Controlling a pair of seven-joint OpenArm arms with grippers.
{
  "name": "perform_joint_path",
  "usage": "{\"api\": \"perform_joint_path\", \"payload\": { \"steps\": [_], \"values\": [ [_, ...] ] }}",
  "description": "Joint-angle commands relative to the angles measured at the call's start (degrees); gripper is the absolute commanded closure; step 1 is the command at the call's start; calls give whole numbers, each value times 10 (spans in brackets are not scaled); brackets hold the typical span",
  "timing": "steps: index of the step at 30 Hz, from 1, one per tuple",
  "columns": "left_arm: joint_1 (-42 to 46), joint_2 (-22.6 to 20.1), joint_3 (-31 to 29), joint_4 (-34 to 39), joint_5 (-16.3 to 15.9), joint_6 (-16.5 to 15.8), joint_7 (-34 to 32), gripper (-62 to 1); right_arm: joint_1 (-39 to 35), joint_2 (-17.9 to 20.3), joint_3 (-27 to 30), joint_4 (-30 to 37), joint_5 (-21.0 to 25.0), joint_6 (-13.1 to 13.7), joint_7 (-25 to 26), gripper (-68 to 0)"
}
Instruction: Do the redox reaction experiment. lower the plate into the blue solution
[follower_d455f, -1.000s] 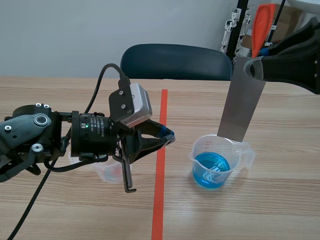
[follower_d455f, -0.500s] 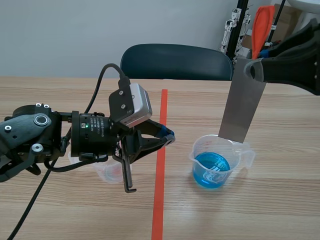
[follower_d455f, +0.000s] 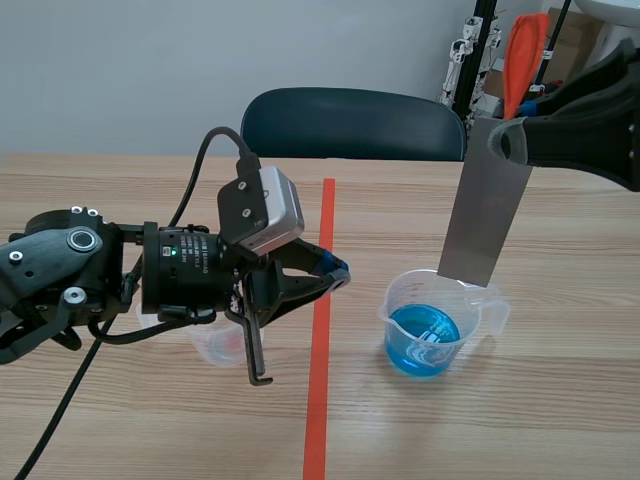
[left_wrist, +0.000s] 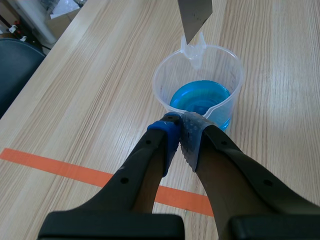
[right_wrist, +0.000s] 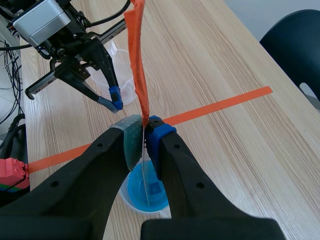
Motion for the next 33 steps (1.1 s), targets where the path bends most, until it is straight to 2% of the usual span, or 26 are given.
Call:
{"api": "perform_joint_path", "payload": {
  "steps": [1,6,12,16,21,27,33],
  "values": [
    [-8,3,-3,12,-8,2,-8,-40,6,2,9,7,9,5,2,-6],
    [-8,3,-3,12,-8,2,-8,-40,5,-20,9,2,-18,5,-7,-6],
    [-8,3,-3,12,-8,2,-8,-40,-6,-39,9,1,-23,5,-14,-6],
    [-8,3,-3,12,-8,2,-8,-40,-6,-58,9,1,-54,2,-17,-6],
    [4,-7,-10,12,-8,3,-11,-40,-6,-81,9,-12,-56,2,-26,-6],
    [59,-30,-61,12,-8,7,-52,-40,-6,-117,9,-45,-81,2,-35,-6],
    [141,-41,-152,12,-8,7,-81,-43,-6,-151,9,-86,-101,2,-41,-6]
  ]
}}
